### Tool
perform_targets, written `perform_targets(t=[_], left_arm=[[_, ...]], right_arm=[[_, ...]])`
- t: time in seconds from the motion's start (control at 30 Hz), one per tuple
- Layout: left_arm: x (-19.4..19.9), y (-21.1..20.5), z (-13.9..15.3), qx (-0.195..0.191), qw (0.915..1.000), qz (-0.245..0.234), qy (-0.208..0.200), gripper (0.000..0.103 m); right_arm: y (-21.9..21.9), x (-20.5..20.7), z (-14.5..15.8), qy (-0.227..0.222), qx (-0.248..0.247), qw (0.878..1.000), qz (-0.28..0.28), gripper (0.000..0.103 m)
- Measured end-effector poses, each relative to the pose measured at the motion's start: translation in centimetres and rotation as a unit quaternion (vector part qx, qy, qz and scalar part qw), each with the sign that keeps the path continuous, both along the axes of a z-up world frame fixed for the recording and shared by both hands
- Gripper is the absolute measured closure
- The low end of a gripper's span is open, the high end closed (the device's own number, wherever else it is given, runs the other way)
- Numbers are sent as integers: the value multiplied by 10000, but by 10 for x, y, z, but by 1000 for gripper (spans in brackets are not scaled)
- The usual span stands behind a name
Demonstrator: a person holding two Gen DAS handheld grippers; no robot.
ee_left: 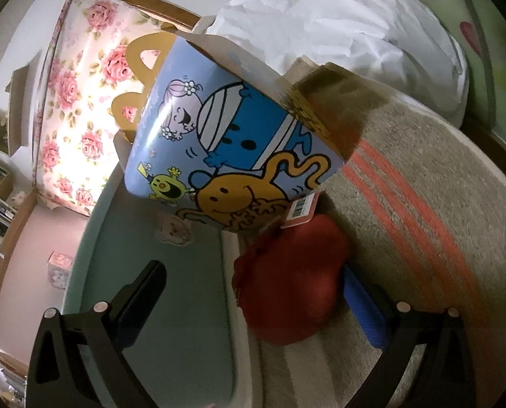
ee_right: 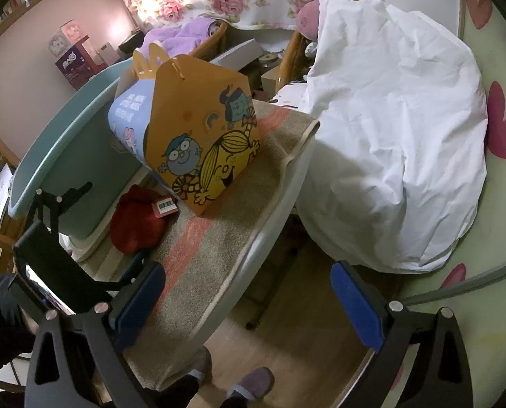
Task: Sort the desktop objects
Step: 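Move the left gripper down to the red knit hat and close it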
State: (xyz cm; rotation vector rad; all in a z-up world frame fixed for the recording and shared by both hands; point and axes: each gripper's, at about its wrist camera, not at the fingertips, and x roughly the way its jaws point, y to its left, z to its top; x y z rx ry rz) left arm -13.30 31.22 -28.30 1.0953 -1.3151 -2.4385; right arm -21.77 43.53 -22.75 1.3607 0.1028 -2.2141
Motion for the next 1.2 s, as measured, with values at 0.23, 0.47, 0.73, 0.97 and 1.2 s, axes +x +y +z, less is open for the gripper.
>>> perform_targets(t=[0.23, 0.47, 0.73, 0.97, 1.2], left_arm=[[-6, -7, 0, 319, 9992, -107, -202, 0], [-3, -8, 2, 904, 9928, -366, -700, 59], [-3, -6, 4, 1170, 9880, -453, -900, 81], [-10, -16, 21, 1490, 9849, -261, -838, 97], [-4, -34, 50, 2196, 9718, -60, -853, 98]], right_arm=[[-1, -2, -1, -90, -57, 9999, -70, 3], [-6, 0, -3, -162, -91, 9998, -42, 3], [-6, 2, -4, -230, -118, 9996, -108, 3], [-11, 1, 1, -177, -119, 9997, -68, 3], [-23, -11, 21, 85, -217, 9997, 52, 3]])
